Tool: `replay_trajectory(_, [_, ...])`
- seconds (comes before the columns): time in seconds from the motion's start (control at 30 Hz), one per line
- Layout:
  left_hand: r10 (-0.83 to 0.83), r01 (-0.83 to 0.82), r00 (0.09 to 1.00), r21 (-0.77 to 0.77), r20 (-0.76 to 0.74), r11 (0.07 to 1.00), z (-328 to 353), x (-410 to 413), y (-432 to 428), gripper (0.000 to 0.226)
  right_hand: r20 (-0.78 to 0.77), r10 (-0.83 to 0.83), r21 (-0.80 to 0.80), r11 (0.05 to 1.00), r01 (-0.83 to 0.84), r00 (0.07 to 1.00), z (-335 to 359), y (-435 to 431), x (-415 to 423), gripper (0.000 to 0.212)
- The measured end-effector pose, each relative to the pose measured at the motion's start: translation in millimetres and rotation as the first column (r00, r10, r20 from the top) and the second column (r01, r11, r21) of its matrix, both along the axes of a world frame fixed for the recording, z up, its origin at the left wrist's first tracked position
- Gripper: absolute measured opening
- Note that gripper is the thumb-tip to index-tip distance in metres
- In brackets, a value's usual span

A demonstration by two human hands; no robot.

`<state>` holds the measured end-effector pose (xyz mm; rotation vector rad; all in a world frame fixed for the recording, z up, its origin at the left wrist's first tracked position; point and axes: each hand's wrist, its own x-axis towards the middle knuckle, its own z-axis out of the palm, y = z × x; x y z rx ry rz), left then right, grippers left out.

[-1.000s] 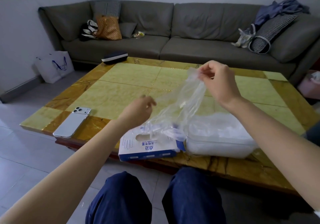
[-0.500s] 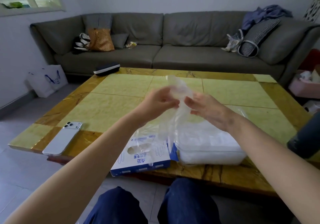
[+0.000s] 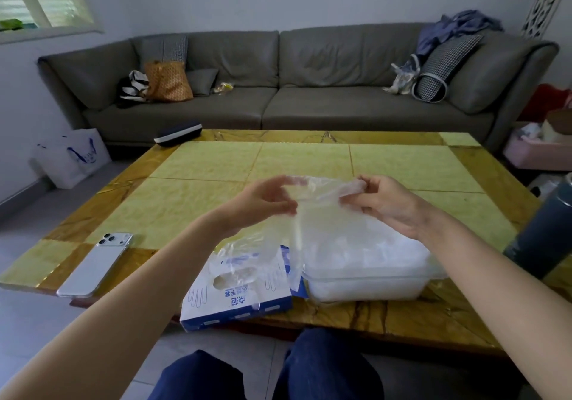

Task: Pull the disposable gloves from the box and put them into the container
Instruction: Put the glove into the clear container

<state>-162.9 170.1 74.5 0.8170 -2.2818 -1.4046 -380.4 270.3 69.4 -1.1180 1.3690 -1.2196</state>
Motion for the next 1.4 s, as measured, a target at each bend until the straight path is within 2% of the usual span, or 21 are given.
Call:
replay_trajectory(0.07, [-0.046, 0.044, 0.999, 0.075, 0.023, 0.996, 4.6, -5.6, -2.3, 0.033, -0.207, -0.038, -0.064, 0.998, 0.026, 0.978, 2.4, -1.3, -3.7, 0.025])
replay_trajectory(0.13, [-0.071, 0.070, 0.997, 0.140, 0.000, 0.988, 13.4, -13.5, -3.7, 0.035, -0.336, -0.055, -0.104, 0.994, 0.021, 0.940, 10.0, -1.7, -3.6, 0.032])
replay_trajectory(0.2, [-0.075, 0.075, 0.997, 0.121, -0.002, 0.990, 23.2, -25.0, -4.2, 0.031, -0.404, -0.042, -0.149, 0.989, -0.020, 0.914, 16.4, -1.7, -2.9, 0.037])
replay_trajectory(0.27, [-0.081, 0.080, 0.996, 0.044, 0.023, 0.996, 30.1, -38.0, -3.7, 0.016, -0.485, -0.054, -0.186, 0.982, -0.043, 0.873, 19.7, -2.8, -2.5, 0.043])
replay_trajectory(0.37, [-0.103, 0.104, 0.994, 0.002, -0.026, 0.995, 35.6, -53.2, -3.4, 0.004, -0.527, -0.069, -0.120, 0.993, 0.006, 0.847, 17.7, -3.5, -11.2, 0.056])
replay_trajectory(0.47, [-0.044, 0.037, 0.984, -0.045, -0.172, 0.998, 39.0, -61.5, -3.5, 0.010, -0.529, 0.046, 0.080, 0.997, -0.005, 0.847, 12.0, 3.2, -29.2, 0.039])
replay_trajectory(0.53, [0.038, -0.061, 0.970, -0.089, -0.240, 0.994, 39.0, -64.4, -4.4, 0.011, -0.512, 0.055, 0.126, 0.992, 0.011, 0.857, 11.3, 8.7, -36.3, 0.032])
replay_trajectory(0.6, [0.112, -0.149, 0.944, -0.100, -0.310, 0.984, 38.2, -66.3, -5.2, 0.011, -0.548, -0.054, 0.036, 0.995, 0.088, 0.834, 14.4, 10.9, -41.3, 0.030])
replay_trajectory(0.67, [0.119, -0.151, 0.936, -0.072, -0.332, 0.986, 36.9, -65.6, -6.2, 0.008, -0.625, -0.243, -0.139, 0.970, 0.200, 0.742, 20.5, 12.6, -42.4, 0.019])
replay_trajectory(0.73, [0.033, -0.061, 0.967, -0.105, -0.251, 0.993, 38.0, -64.3, -6.3, 0.031, -0.669, -0.441, -0.359, 0.897, 0.259, 0.598, 23.8, 13.5, -42.9, 0.021])
replay_trajectory(0.8, [-0.045, 0.007, 0.986, -0.234, -0.159, 0.972, 36.6, -65.7, -3.8, 0.051, -0.674, -0.567, -0.542, 0.815, 0.204, 0.473, 25.0, 16.3, -40.9, 0.020])
replay_trajectory(0.9, [-0.080, 0.007, 0.987, -0.459, -0.140, 0.888, 21.6, -70.8, 1.1, 0.025, -0.720, -0.595, -0.641, 0.767, -0.014, 0.358, 15.6, 23.6, -34.6, 0.021])
replay_trajectory(0.97, [-0.067, 0.008, 0.994, -0.575, -0.082, 0.818, 4.8, -73.2, 1.4, 0.021, -0.794, -0.544, -0.594, 0.789, -0.158, 0.270, 1.8, 29.5, -29.3, 0.021])
replay_trajectory(1.03, [-0.052, 0.123, 0.991, -0.692, 0.122, 0.712, -13.4, -72.4, -1.4, 0.015, -0.869, -0.452, -0.493, 0.828, -0.266, 0.203, -16.3, 32.2, -24.0, 0.029])
replay_trajectory(1.1, [-0.012, 0.319, 0.925, -0.757, 0.380, 0.570, -32.7, -71.6, -6.2, 0.010, -0.948, -0.260, -0.304, 0.909, -0.286, 0.182, -32.4, 30.9, -17.3, 0.036])
replay_trajectory(1.17, [0.015, 0.459, 0.848, -0.750, 0.530, 0.477, -48.5, -73.2, -9.6, 0.016, -0.990, 0.028, -0.006, 0.971, -0.239, 0.141, -44.7, 26.7, -13.4, 0.031])
replay_trajectory(1.2, [0.026, 0.507, 0.814, -0.733, 0.580, 0.454, -53.6, -74.5, -9.3, 0.023, -0.968, 0.179, 0.140, 0.967, -0.211, 0.176, -49.8, 23.7, -13.6, 0.030])
replay_trajectory(1.27, [0.043, 0.562, 0.768, -0.705, 0.639, 0.433, -58.2, -77.6, -8.3, 0.036, -0.830, 0.397, 0.348, 0.918, -0.192, 0.393, -52.9, 19.4, -16.1, 0.039])
replay_trajectory(1.33, [0.093, 0.534, 0.777, -0.729, 0.623, 0.429, -55.2, -81.3, -4.8, 0.040, -0.698, 0.362, 0.328, 0.929, -0.173, 0.618, -48.6, 16.3, -21.1, 0.039])
replay_trajectory(1.37, [0.128, 0.481, 0.805, -0.763, 0.580, 0.431, -52.8, -84.0, -2.5, 0.038, -0.663, 0.274, 0.263, 0.956, -0.126, 0.696, -45.9, 15.3, -24.1, 0.036])
replay_trajectory(1.4, [0.165, 0.408, 0.838, -0.797, 0.521, 0.445, -52.2, -87.5, 0.1, 0.036, -0.659, 0.171, 0.185, 0.981, -0.063, 0.732, -45.0, 13.5, -27.3, 0.032])
